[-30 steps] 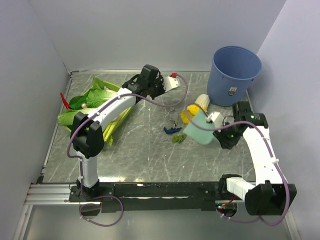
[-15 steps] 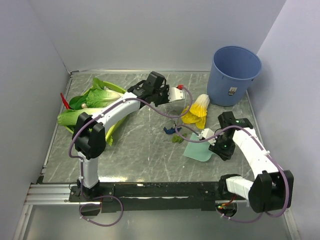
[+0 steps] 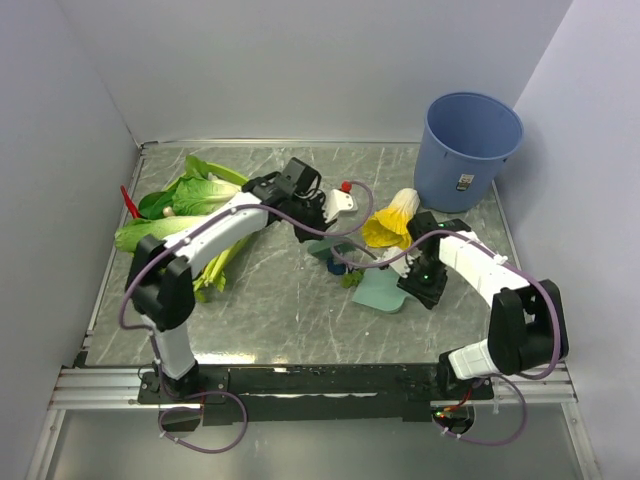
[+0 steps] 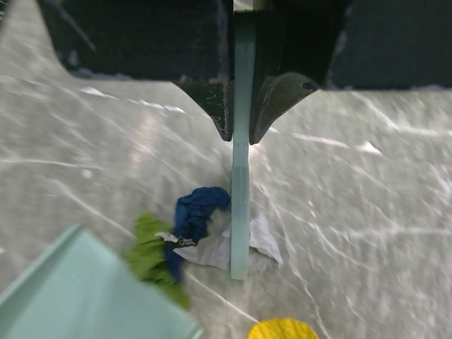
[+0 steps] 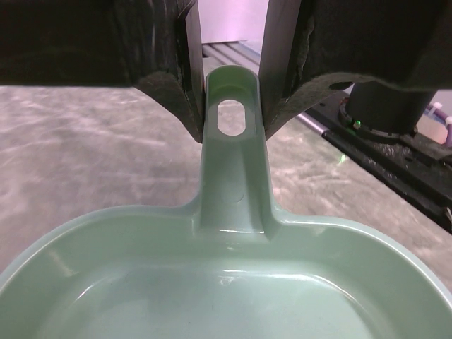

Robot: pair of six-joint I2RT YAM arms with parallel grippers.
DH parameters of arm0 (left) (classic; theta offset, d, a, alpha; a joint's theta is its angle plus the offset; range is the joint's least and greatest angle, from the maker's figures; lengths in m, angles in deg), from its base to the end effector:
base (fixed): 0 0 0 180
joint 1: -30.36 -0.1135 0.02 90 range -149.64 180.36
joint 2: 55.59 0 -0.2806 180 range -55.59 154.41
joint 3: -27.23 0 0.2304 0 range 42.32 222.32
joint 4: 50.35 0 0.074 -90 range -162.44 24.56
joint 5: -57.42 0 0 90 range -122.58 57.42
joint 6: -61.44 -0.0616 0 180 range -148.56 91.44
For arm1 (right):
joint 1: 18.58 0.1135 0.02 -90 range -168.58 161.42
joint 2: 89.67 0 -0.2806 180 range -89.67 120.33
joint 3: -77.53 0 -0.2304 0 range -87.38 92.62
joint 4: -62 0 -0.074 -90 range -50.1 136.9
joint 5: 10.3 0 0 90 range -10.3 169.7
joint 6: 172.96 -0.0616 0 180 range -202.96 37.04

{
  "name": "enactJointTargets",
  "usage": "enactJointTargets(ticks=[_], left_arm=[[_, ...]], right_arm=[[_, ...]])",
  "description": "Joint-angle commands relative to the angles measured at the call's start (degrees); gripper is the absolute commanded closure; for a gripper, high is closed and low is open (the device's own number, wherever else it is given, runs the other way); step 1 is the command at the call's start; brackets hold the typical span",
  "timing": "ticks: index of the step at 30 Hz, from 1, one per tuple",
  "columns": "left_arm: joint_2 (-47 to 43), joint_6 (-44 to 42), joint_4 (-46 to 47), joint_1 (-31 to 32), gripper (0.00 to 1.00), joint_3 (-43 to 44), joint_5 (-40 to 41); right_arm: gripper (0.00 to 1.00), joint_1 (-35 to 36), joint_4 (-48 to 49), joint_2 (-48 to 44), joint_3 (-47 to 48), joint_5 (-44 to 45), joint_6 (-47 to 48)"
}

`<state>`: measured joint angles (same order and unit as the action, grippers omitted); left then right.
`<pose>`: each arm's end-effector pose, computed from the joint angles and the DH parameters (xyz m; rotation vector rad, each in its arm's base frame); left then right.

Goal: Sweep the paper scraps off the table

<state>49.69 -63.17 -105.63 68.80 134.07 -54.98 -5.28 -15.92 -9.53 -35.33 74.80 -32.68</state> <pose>0.3001 -0.2682 0.2849 1.6025 1.8938 -0.5170 0.1878 0.0498 0.2028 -1.6463 2.6583 0.1348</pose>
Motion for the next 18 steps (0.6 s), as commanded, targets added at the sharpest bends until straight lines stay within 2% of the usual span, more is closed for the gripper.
enactJointTargets(ticks=[1,6,11,18], left_arm=[[-8.8,9.7,-2.4,-2.3,0.99,-1.9,-1.3],[-13.2,15.6,-6.0,-8.4,0.99,-2.0,-1.3],[-13.9,20.6,-9.8,-9.0,0.99,-3.5,2.6],[-6.8,28.8,-12.6,-9.0,0.99,-3.2,2.8]], right_arm=[[1.00,3.5,-0.6,2.0,4.0,0.8,-2.6],[1.00,3.5,-3.4,-0.8,3.9,4.4,-1.2],[1.00,3.3,-3.6,-3.5,-0.7,10.1,1.3],[1.00,3.6,-1.5,2.5,0.0,10.2,-2.8]])
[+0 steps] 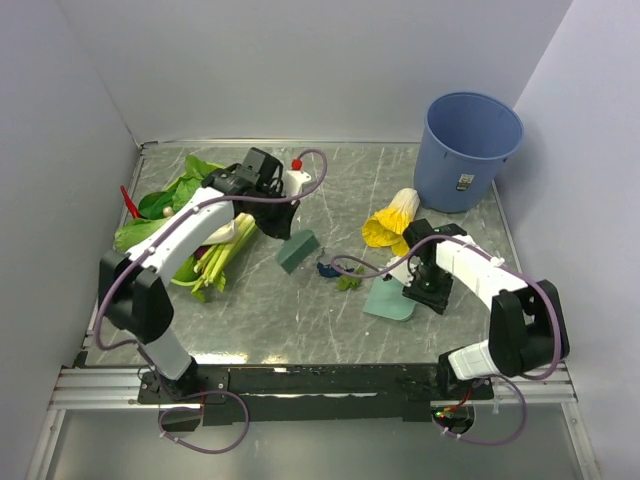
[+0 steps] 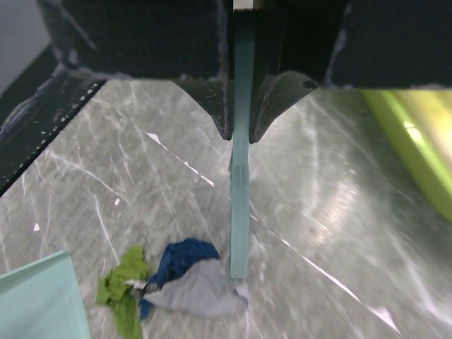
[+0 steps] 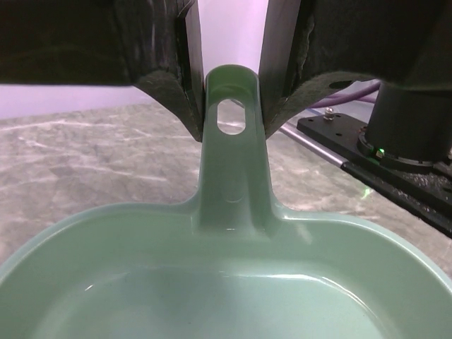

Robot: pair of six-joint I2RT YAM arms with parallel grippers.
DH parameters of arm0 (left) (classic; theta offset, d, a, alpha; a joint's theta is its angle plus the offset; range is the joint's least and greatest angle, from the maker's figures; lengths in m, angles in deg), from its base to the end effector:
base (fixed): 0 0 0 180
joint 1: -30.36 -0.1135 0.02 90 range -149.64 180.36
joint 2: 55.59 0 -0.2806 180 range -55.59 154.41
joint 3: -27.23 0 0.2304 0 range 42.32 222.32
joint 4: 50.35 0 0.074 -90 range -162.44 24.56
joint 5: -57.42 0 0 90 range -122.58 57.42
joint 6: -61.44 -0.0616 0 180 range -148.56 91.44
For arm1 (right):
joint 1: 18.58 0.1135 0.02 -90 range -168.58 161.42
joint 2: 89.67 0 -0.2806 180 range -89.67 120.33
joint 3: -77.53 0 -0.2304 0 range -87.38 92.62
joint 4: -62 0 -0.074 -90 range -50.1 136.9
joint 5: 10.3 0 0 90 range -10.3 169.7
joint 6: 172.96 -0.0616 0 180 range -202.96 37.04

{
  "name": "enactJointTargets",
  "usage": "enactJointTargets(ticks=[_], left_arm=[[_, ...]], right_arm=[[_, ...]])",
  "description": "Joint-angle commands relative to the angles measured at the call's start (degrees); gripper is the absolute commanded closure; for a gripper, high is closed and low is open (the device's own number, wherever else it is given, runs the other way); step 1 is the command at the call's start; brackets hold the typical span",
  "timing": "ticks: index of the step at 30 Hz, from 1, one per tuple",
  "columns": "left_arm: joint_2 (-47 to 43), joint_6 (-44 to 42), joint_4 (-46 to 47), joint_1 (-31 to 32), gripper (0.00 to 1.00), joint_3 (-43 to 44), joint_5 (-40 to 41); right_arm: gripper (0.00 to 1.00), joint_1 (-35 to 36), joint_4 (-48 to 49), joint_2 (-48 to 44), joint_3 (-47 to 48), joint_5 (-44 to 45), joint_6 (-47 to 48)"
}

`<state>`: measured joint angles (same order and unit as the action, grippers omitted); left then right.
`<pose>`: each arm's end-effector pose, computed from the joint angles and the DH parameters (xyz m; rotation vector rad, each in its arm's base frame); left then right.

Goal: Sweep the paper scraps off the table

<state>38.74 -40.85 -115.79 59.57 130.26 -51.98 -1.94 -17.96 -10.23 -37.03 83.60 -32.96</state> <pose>0.2880 -0.1845 0.3177 1.0310 2.3518 -0.5463 0.1763 0.0483 0.1985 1.6812 -2.5509 0.0693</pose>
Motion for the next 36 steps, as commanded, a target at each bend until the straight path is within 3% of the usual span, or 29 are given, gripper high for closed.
enactJointTargets(ticks=[1,6,10,18,25,31,36], left_arm=[[4.9,7.0,-2.2,0.2,0.99,0.4,-0.8],[10.0,8.7,-0.8,0.7,0.99,2.8,-6.4],[12.8,6.6,0.9,2.4,0.99,5.8,-17.1],[3.8,4.8,11.0,-3.3,0.99,-0.9,-25.1],[-0.2,5.2,2.3,-7.7,0.99,-0.7,-21.8],[-0.7,10.9,2.0,-7.8,0.99,-4.3,-5.4],[-1.6,9.0,2.7,-7.8,0.99,-4.4,1.5]], right_arm=[[1.00,0.6,0.6,5.4,3.3,1.1,-3.9],[1.00,4.4,1.9,9.6,7.1,0.1,-5.5],[1.00,8.3,2.7,12.5,10.1,-1.4,-6.9],[1.00,10.1,2.2,11.5,13.1,-6.7,-11.5],[1.00,10.0,3.5,6.8,8.4,-6.0,-10.6],[1.00,10.0,3.4,5.2,9.1,-6.4,-11.3],[1.00,9.9,3.7,1.6,11.9,-9.2,-11.6]])
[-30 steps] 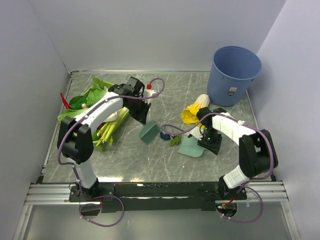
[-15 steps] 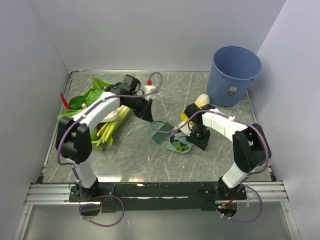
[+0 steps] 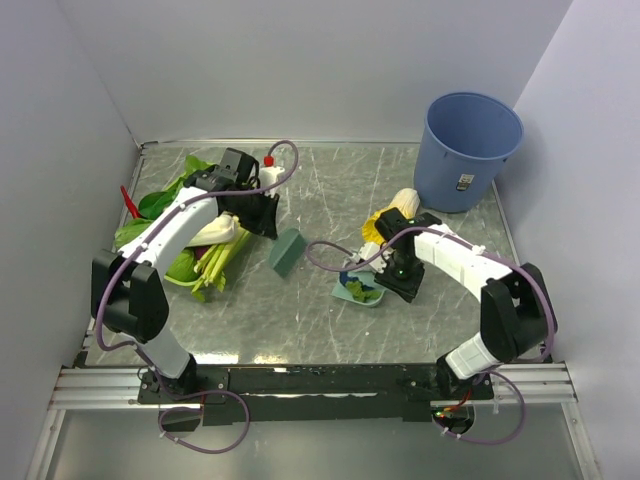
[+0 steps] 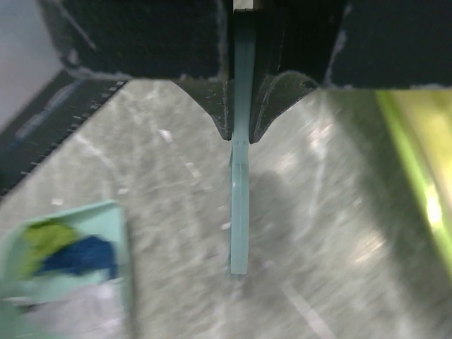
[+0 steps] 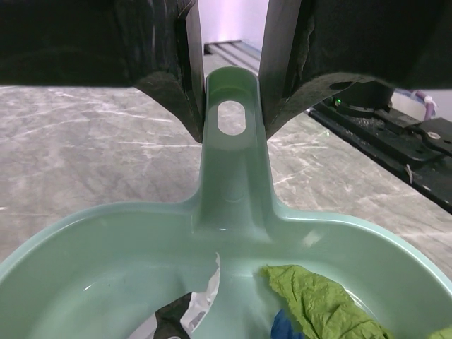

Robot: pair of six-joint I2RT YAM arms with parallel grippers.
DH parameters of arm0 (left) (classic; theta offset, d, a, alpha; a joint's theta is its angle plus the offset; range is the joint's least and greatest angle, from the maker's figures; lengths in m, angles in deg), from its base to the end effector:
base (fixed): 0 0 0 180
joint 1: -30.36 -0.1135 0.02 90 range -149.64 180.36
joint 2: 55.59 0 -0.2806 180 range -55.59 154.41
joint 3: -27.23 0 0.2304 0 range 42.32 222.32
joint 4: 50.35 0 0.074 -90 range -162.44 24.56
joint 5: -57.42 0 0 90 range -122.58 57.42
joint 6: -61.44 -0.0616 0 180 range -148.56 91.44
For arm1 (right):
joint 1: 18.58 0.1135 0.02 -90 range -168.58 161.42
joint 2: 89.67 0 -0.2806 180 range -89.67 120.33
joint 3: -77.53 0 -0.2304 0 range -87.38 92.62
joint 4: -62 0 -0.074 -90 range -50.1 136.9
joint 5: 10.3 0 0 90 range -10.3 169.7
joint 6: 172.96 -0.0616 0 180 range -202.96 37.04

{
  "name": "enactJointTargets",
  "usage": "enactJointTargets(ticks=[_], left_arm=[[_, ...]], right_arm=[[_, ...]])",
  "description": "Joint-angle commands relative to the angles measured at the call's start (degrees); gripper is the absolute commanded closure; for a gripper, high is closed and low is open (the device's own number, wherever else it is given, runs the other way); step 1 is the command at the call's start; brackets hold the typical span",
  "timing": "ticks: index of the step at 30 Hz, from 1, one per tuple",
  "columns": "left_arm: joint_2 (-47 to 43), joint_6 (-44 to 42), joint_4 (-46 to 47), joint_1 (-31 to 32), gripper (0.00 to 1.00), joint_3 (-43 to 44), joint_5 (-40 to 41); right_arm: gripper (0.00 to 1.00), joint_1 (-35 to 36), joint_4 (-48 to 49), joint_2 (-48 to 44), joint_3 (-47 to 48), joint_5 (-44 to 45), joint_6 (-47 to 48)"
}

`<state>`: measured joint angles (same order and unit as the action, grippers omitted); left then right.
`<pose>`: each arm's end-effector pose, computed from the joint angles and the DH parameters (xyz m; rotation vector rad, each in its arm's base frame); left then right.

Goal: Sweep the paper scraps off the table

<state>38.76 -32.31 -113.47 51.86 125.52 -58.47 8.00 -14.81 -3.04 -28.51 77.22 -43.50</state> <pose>0.3041 -0.1487 0.2980 0.7276 2.4964 -0.6997 0.2041 0.1051 0.2075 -1.7043 2.6218 0.0657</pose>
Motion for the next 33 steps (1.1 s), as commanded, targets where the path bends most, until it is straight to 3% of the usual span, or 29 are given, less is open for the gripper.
enactJointTargets(ticks=[1,12,24,33], left_arm=[[-1.6,0.0,0.3,-0.1,0.99,0.6,8.9],[-1.4,0.3,1.2,-0.1,0.99,-1.0,8.1],[-1.0,1.2,0.8,-0.1,0.99,-0.5,3.0],[0.9,0.8,0.7,-0.1,0.99,1.5,2.0]], right_arm=[[1.00,-0.2,0.5,-6.3,4.1,-3.4,-1.1],[1.00,-1.5,-1.0,-11.5,16.4,-13.6,-4.0],[1.00,-3.1,1.2,-10.4,29.9,-10.4,-6.9],[1.00,-13.5,5.0,-6.2,45.1,-14.0,-15.2]])
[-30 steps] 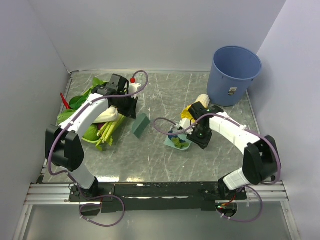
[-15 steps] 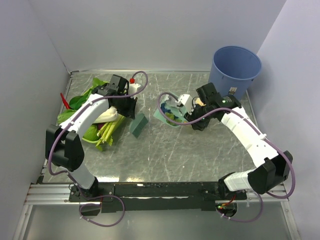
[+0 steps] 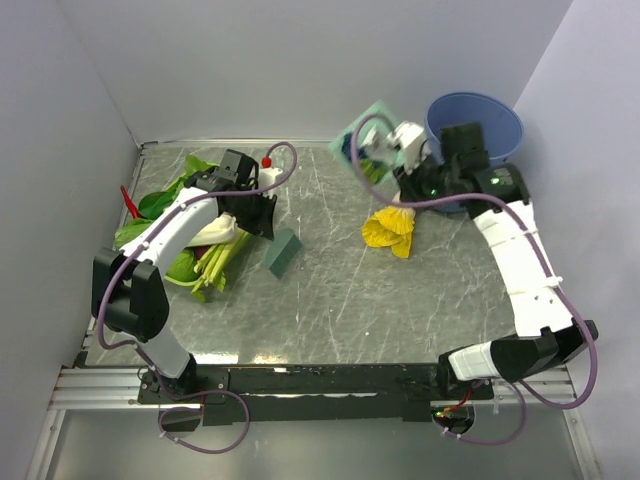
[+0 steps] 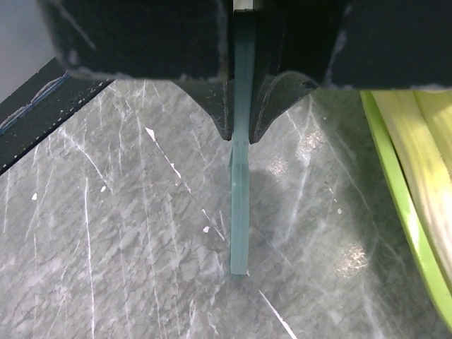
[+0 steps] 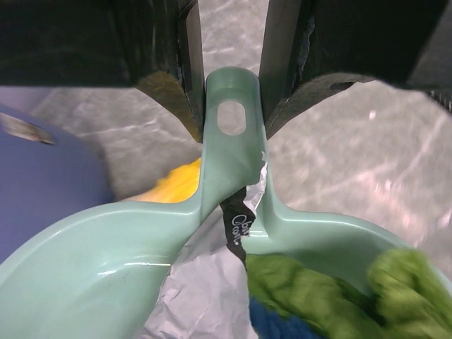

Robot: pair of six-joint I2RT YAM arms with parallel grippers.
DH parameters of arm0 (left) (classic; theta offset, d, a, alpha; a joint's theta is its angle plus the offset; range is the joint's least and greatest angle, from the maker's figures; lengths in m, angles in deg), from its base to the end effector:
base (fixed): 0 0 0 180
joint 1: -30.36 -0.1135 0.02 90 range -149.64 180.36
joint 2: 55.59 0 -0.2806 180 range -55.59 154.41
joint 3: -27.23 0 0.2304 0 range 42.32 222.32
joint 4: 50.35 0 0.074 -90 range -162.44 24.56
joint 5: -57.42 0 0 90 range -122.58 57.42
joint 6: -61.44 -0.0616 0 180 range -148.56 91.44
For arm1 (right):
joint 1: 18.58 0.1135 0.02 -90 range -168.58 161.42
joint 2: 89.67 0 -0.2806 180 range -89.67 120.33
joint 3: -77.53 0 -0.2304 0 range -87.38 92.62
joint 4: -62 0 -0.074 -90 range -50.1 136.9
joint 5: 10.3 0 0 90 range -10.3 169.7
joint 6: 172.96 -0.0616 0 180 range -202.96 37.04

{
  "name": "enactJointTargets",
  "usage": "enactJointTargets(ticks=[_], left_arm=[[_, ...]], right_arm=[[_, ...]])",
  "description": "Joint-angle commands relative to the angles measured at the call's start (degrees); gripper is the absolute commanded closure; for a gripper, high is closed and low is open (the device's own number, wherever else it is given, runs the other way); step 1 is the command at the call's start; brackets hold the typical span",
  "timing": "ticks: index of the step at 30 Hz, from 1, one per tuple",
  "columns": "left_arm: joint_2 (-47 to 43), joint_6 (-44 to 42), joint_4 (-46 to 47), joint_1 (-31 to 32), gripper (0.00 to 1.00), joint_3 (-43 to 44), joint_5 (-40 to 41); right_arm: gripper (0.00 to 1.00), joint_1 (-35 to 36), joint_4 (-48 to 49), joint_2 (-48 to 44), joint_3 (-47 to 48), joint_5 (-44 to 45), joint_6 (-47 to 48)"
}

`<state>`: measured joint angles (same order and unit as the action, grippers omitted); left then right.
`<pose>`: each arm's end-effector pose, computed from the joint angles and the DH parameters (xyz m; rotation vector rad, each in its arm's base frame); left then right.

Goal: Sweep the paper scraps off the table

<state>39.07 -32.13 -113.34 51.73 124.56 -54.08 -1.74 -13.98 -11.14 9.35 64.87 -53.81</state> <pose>0.3065 -0.1442 0.2898 0.6959 2.5351 -0.6001 0.2395 0.0890 0.4244 -1.0143 2.0562 0.1887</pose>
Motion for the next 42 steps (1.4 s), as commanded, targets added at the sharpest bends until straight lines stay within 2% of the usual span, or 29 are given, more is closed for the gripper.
enactJointTargets(ticks=[1,5,12,19,29,42], left_arm=[[0.8,0.7,0.7,0.0,0.99,2.6,-2.7],[1.1,1.1,1.0,0.1,0.99,2.1,-3.2],[0.5,1.5,1.6,0.1,0.99,1.7,-4.1],[0.1,1.7,1.8,0.2,0.99,0.9,-4.7],[0.9,1.5,1.5,0.2,0.99,1.5,-5.3],[1.1,1.2,1.6,0.2,0.99,1.1,-5.7]], right_arm=[[1.00,-4.5,4.4,2.9,8.6,-1.3,-5.5],[1.00,-7.8,4.4,6.4,16.1,2.4,-5.5],[1.00,-13.8,4.7,12.1,25.3,15.3,-5.4],[1.00,-20.6,1.7,20.6,37.1,26.7,-0.5],[1.00,-23.4,3.0,28.3,38.5,43.6,17.1],[1.00,-24.2,12.4,31.8,36.8,53.7,37.4]])
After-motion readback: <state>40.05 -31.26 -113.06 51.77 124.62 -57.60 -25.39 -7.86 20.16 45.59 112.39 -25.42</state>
